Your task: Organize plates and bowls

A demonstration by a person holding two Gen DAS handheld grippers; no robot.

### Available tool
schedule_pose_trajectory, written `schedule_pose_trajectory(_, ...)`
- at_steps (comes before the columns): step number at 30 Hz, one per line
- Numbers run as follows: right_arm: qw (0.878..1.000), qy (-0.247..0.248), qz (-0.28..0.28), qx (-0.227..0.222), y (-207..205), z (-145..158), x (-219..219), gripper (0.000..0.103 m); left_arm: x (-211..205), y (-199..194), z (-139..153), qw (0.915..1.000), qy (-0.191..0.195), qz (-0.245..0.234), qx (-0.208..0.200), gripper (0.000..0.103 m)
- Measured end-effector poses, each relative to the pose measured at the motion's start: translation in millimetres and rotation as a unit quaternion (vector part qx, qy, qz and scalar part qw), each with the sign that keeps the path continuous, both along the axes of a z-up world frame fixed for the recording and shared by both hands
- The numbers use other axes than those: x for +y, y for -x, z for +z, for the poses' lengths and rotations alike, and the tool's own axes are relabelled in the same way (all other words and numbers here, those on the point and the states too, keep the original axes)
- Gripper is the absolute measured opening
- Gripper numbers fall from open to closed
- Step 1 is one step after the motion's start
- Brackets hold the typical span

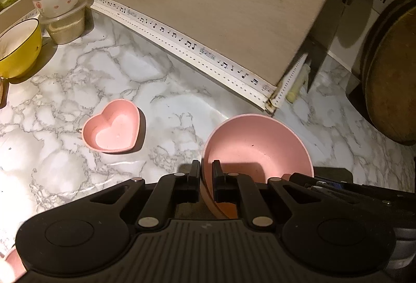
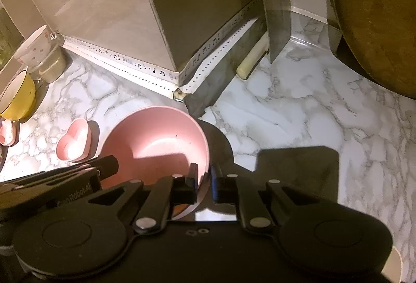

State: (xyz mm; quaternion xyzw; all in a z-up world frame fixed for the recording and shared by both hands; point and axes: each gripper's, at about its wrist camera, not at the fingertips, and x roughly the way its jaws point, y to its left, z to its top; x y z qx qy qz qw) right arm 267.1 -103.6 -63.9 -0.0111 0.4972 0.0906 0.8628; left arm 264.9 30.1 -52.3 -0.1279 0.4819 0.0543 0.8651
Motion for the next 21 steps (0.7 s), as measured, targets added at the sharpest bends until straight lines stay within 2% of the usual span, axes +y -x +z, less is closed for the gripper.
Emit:
schedule_pose_trajectory(15, 1.0, -0.005, -0.011, -0.008, 36, 35, -33, 0.009, -34, 32, 37, 0.9987, 0.01, -0.048, -0.014, 0.008)
schedule_pose_trajectory(21, 1.0, -0.009, -0.023, -0.014, 54, 48, -55, 0.009, -55, 44, 51, 0.9965, 0.011, -0.082, -0.016, 0.009)
